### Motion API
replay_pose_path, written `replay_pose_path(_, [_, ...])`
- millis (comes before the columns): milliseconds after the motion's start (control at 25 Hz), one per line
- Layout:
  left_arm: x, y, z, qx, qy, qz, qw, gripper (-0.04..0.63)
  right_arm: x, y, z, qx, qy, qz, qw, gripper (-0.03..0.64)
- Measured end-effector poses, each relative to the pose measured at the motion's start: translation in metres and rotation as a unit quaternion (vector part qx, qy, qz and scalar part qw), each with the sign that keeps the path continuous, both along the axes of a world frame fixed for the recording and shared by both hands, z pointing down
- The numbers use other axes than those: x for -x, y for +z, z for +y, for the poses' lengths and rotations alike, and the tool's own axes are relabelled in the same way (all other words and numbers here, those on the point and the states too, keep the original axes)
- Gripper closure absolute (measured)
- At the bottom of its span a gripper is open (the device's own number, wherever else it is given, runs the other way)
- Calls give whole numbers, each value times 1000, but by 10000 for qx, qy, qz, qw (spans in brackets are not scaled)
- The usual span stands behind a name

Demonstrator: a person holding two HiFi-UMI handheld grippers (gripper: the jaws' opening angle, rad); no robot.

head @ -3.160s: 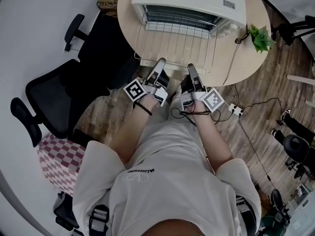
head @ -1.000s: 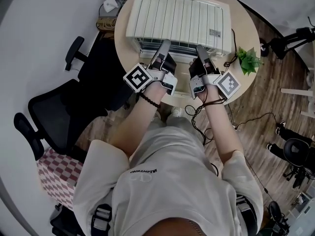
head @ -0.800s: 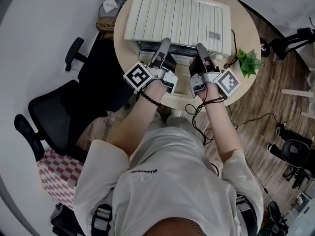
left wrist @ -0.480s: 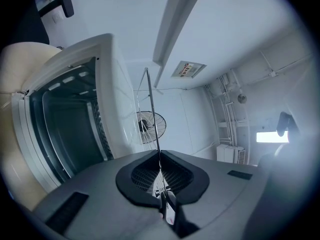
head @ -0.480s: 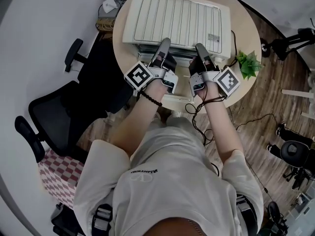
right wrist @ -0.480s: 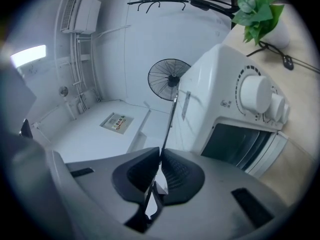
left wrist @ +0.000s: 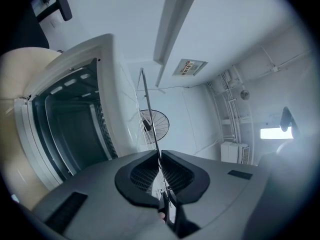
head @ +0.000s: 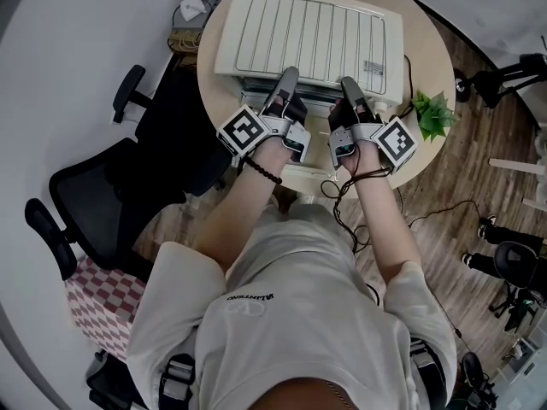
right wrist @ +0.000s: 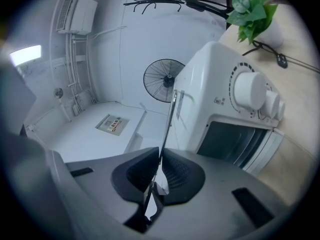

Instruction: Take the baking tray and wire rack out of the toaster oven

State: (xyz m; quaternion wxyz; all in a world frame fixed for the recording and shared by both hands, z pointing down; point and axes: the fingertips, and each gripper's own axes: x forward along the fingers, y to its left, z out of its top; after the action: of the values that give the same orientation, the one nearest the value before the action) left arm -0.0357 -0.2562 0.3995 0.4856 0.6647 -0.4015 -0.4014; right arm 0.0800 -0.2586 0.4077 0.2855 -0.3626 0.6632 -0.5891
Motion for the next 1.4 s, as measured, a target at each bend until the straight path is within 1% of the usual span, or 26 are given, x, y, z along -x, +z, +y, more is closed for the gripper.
replay_pose_path(120, [0,3,-1,94,-18,-172,9998,574,0,3,0,5,-34,36,10000,592])
replay_pose_path(160, [0,3,-1,103,-14,-237,9997,555,0,3,0,9,-38,39,10000,588])
replay_pose_path(200, [-1,1,-1,78,6,-287,9996,521,0,4,1,16,-35,39,10000,585])
replay_pose_path(320, [-5,-11,-1,-16,164,-334,9993,384,0,5,2,69,11,-19,10000,577])
replay_pose_path(360, [-6,-13,-1,-4,225,-347,9991,353,1,4,2,52,10,-49,10000,575])
replay_pose_path(400, [-7,-14,-1,28,276,-392,9988,339,1,2,3,3,-20,-61,10000,571])
replay_pose_path(520, [-10,-11,4,135,373,-620,9973,334,6,-4,5,-188,-252,51,9995,480])
replay_pose_path(640, [-14,-6,8,246,559,-819,9948,331,11,-6,8,-205,-374,102,9990,448])
replay_pose_path(720, [-19,1,11,435,905,-1095,9889,328,13,-4,12,-156,-412,105,9990,437])
replay_pose_path(800, [-23,10,15,684,1288,-1354,9800,328,15,0,18,-120,-479,114,9987,429])
replay_pose_path(880, [-22,13,17,786,1438,-1432,9760,328,17,2,25,-122,-536,133,9984,428])
replay_pose_path(1000, [-19,10,26,662,1539,-1368,9763,328,19,0,36,-232,-593,218,9977,428])
replay_pose_path(1080, [-20,6,41,444,1627,-1301,9771,328,23,0,48,-354,-673,290,9967,428])
replay_pose_path(1160, [-18,5,59,165,1567,-1229,9798,328,24,8,62,-460,-778,457,9949,428])
replay_pose_path(1200, [-15,8,65,83,1467,-1173,9822,328,24,16,67,-458,-811,542,9942,428])
replay_pose_path(1240, [-11,16,68,83,1333,-1091,9850,328,22,26,70,-391,-811,578,9943,428])
replay_pose_path(1320, [0,43,71,280,1008,-862,9908,330,18,50,73,-120,-728,523,9959,428])
replay_pose_path(1400, [12,71,70,422,674,-659,9947,330,15,74,75,123,-631,521,9966,428])
